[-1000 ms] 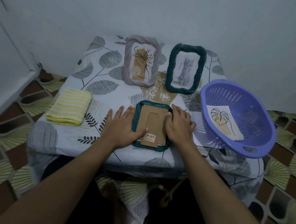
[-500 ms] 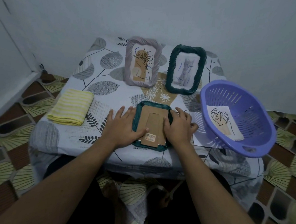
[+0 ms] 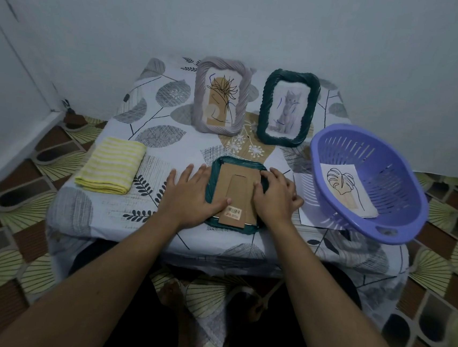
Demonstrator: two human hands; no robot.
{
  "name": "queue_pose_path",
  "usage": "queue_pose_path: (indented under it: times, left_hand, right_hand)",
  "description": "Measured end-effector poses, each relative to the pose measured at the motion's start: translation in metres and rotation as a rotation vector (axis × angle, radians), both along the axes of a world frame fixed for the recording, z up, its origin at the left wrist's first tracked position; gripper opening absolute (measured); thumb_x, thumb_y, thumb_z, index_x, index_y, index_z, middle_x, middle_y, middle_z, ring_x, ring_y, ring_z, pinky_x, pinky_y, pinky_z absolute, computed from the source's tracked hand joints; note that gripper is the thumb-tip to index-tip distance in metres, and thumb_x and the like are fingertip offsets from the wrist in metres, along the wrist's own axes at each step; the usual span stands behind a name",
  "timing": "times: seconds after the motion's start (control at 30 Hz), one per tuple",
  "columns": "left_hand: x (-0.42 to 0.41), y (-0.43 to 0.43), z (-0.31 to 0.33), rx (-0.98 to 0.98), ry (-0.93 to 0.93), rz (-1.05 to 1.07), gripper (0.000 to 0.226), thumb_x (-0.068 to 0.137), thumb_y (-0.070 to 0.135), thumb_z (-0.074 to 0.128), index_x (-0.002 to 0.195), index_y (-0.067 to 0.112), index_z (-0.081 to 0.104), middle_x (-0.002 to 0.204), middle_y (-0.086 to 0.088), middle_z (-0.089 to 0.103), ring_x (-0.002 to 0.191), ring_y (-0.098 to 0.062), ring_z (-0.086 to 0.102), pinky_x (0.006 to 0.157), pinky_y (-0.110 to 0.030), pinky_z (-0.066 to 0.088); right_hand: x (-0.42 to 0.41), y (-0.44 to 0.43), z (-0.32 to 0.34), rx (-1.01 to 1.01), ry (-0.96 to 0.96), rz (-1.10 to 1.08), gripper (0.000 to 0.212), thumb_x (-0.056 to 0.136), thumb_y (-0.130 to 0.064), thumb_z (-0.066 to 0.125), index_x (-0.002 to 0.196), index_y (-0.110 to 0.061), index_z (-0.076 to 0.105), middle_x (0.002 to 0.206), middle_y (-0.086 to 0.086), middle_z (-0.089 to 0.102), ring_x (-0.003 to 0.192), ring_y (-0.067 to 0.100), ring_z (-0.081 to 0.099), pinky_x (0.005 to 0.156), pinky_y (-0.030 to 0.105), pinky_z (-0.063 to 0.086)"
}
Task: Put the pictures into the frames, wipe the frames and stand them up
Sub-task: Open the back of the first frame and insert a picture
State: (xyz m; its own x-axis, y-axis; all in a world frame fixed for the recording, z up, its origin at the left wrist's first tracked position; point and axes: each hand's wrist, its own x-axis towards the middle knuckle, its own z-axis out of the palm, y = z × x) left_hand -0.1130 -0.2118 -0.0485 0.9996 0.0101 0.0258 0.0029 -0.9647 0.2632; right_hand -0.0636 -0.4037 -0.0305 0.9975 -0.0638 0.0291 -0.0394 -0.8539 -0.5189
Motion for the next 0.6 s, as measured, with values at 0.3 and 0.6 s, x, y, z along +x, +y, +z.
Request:
queue_pose_path:
  times: [0.3, 0.6]
  left_hand:
    - [0.000, 0.000, 0.000, -0.013, -0.004, 0.008, 0.102, 0.079, 0.089, 0.022, 0.158, 0.025, 0.014, 0.166, 0.001, 0.018, 0.153, -0.024, 0.010, 0.121, -0.056, 0.003]
    - [0.001, 0.002, 0.001, -0.066, 0.002, 0.016, 0.098, 0.079, 0.088, 0.029, 0.157, 0.030, 0.017, 0.165, 0.003, 0.021, 0.152, -0.023, 0.012, 0.121, -0.054, 0.003]
  right_hand:
    - [-0.012, -0.003, 0.001, 0.087, -0.005, 0.049, 0.050, 0.097, -0.032, 0.043, 0.146, -0.029, 0.038, 0.142, -0.001, 0.050, 0.139, 0.019, 0.030, 0.106, 0.044, 0.017]
    - [-0.018, -0.005, -0.005, -0.221, 0.068, 0.221, 0.056, 0.099, -0.064, 0.021, 0.153, -0.048, 0.019, 0.165, 0.004, 0.016, 0.150, 0.024, 0.010, 0.114, 0.055, 0.009]
